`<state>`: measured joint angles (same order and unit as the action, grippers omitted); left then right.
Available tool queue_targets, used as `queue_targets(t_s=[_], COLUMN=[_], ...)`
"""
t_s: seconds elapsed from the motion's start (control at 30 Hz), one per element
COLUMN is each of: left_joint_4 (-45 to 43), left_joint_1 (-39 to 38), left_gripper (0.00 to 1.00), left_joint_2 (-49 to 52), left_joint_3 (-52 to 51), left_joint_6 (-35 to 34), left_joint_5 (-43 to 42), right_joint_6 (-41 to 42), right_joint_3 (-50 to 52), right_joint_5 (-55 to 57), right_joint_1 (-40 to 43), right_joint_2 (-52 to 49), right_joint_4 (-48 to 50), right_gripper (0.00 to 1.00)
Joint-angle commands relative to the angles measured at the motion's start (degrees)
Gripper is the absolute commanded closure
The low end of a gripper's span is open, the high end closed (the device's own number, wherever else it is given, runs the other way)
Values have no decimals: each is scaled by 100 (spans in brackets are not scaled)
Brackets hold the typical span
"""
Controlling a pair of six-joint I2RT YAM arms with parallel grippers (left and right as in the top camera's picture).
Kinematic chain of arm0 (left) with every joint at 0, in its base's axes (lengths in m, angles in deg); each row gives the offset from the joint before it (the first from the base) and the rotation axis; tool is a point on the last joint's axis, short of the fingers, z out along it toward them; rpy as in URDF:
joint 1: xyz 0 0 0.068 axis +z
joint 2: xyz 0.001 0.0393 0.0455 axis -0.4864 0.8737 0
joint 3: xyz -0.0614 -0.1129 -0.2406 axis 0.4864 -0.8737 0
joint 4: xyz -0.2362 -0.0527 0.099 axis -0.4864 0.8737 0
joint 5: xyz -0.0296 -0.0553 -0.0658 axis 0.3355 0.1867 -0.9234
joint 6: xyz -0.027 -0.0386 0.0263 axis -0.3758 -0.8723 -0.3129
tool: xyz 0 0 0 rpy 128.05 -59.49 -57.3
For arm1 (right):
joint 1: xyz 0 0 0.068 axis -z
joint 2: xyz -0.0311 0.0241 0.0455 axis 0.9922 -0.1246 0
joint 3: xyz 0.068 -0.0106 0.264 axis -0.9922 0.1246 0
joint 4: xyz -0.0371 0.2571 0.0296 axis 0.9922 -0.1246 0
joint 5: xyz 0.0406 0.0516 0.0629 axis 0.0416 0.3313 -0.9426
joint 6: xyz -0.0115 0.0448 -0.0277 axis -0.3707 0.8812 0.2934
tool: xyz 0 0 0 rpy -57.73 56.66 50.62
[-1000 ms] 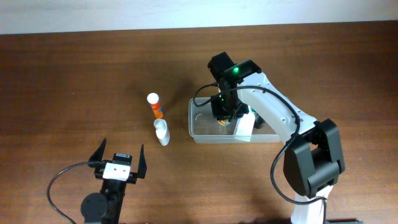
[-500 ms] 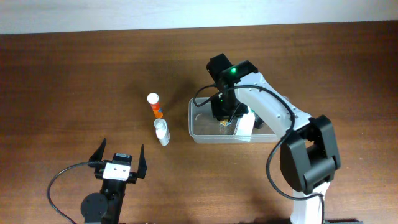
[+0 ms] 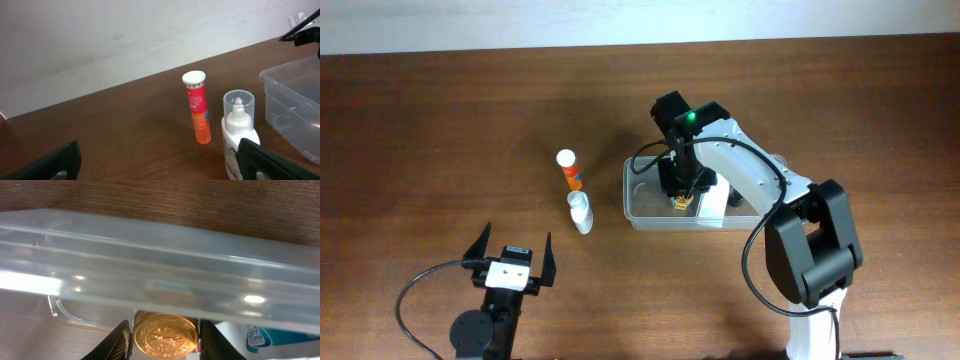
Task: Pack container
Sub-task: 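Lower the gold-lidded jar into the container and open right gripper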
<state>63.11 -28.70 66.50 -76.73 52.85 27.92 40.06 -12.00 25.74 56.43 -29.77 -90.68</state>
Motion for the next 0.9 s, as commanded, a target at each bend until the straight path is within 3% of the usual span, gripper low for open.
queue_targets(t_s=[0.0,0.87], left_joint_4=[22,22], left_joint_1=[13,13], left_gripper=[1,1], left_joint_2=[-39,-39], left_joint_3=[-17,-17], left_joint_6=[66,66], left_joint_5=[-59,-59], right_joint_6=[2,-20], right_joint_3=[48,24], right_joint_5=[94,997], right_joint_1=[-52,-48], right_joint_2=[-9,-7], right_joint_4=[39,-334], right_gripper=[63,62])
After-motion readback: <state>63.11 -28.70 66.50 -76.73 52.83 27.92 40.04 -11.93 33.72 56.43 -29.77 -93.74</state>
